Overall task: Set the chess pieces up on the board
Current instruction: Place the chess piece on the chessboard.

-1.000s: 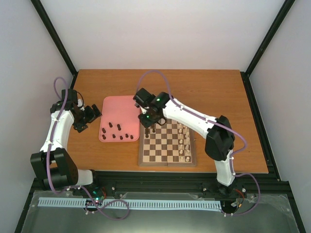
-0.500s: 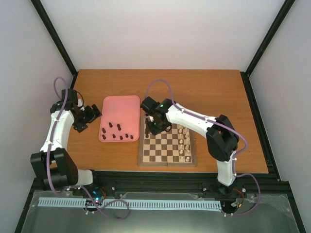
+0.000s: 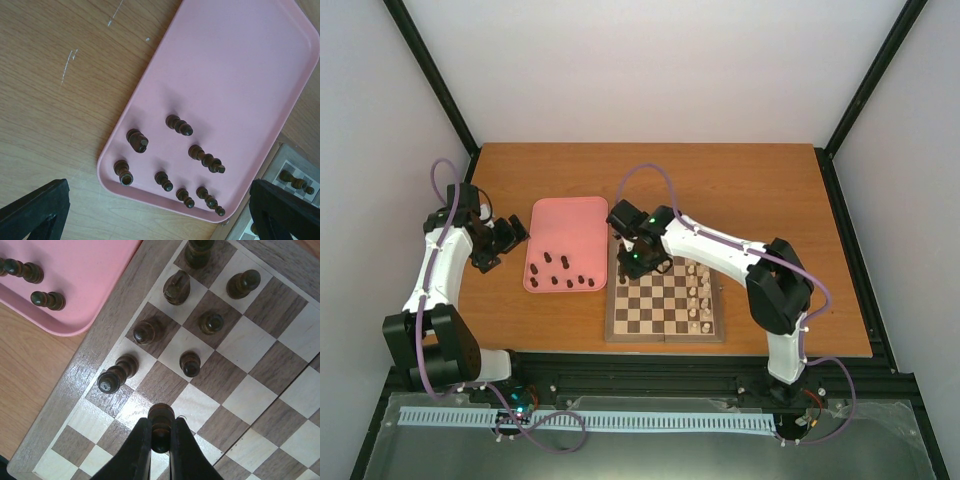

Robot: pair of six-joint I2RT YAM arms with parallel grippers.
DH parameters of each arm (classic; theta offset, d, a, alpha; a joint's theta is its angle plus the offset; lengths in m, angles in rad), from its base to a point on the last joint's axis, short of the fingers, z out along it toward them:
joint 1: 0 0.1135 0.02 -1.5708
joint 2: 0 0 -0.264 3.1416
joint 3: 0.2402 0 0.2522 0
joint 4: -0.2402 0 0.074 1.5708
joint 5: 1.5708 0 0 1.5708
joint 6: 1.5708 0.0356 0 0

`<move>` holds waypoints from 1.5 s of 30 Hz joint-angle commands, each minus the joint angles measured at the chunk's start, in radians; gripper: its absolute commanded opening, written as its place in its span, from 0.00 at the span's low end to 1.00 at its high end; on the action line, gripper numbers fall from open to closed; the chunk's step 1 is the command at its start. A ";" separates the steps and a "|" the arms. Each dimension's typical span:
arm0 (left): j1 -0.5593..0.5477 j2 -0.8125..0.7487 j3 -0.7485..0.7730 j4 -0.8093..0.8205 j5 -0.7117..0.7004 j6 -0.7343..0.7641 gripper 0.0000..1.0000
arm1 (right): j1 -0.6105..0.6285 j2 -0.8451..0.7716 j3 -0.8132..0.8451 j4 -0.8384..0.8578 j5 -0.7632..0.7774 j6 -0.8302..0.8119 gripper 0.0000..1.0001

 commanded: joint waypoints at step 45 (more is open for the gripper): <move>-0.004 0.013 0.017 0.015 -0.003 0.015 1.00 | 0.016 0.118 0.047 0.016 -0.004 -0.016 0.18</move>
